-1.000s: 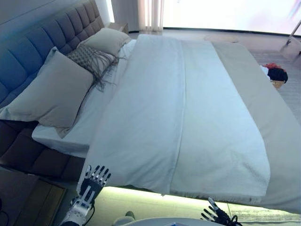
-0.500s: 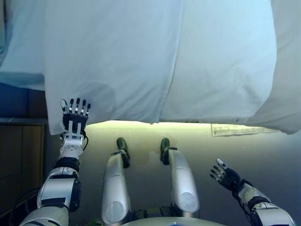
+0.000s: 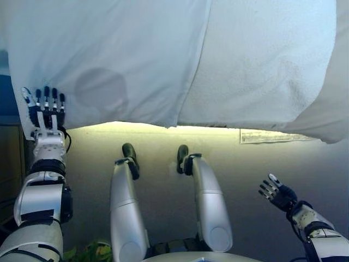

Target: Make the bed neatly

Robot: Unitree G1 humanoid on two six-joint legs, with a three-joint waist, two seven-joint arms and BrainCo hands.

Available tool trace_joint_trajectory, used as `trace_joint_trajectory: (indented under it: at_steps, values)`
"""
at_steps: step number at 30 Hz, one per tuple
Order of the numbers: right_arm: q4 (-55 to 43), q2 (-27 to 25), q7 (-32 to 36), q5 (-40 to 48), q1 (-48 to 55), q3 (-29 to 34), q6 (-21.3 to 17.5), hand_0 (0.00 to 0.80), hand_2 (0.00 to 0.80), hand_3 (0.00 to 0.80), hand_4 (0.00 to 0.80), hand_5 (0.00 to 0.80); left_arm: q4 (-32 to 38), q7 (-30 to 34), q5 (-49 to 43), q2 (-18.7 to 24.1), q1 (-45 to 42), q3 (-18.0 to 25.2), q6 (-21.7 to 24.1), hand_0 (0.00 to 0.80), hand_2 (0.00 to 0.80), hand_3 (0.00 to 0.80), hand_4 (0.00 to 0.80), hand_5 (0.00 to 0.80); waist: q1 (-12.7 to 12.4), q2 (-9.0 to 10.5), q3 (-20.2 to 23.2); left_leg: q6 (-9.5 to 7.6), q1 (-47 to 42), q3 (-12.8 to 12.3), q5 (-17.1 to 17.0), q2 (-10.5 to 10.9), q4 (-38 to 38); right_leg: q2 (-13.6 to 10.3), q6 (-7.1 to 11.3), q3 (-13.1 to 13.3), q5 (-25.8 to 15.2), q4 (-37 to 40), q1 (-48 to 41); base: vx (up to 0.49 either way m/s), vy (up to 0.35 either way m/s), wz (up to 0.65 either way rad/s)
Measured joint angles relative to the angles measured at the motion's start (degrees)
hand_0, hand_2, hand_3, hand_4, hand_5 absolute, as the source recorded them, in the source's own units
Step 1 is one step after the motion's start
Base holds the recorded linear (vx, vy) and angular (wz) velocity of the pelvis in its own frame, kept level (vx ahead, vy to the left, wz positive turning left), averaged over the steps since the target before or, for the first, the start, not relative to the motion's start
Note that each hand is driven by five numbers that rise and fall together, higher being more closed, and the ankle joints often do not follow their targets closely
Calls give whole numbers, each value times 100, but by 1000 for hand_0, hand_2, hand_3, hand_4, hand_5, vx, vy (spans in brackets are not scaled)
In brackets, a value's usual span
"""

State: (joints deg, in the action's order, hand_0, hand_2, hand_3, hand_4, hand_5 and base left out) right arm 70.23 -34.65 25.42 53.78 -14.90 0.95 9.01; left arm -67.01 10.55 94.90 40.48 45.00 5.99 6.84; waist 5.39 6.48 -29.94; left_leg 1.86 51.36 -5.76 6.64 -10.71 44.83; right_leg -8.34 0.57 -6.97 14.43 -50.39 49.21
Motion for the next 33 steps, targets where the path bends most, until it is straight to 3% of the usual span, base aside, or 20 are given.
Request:
trace_joint_trajectory:
  at_steps: [7,17,23,28,33]
  values:
    - [-3,-72,24,-2,-33,65,18,0,0,0,0,0,-235,-299,292,582,-31,234,81,0,0,0,0,0,-47,-1,-1,57,94,38,34,64,150,-99,-12,-9,125,-277,118,-26,76,6]
    - [-137,-411,28,-10,-58,111,43,0,0,0,0,0,-258,-385,499,619,-252,446,105,0,0,0,0,0,-164,-10,-5,75,362,105,68,71,365,-130,-87,-10,261,-584,408,-35,20,2]
    - [-660,-391,-66,-10,-55,112,142,0,0,0,0,0,0,-331,495,584,-648,453,-100,0,0,0,0,0,-163,-27,-6,105,-86,66,79,76,198,-130,-86,-22,256,-437,-14,-1,-46,0]
    - [-1282,-114,-207,-41,215,107,163,0,0,0,0,0,410,-171,425,125,-1397,705,-317,0,0,0,0,0,-162,-146,51,158,-1122,-103,32,107,-488,-94,-16,-8,204,215,-962,64,-107,-6]
    - [-1943,331,-446,-201,611,74,224,0,0,0,0,0,1106,246,4,-836,-2347,675,-546,0,0,0,0,0,-171,-370,171,201,-2102,-292,-213,210,-1401,-105,48,-64,25,985,-1825,72,-147,-2]
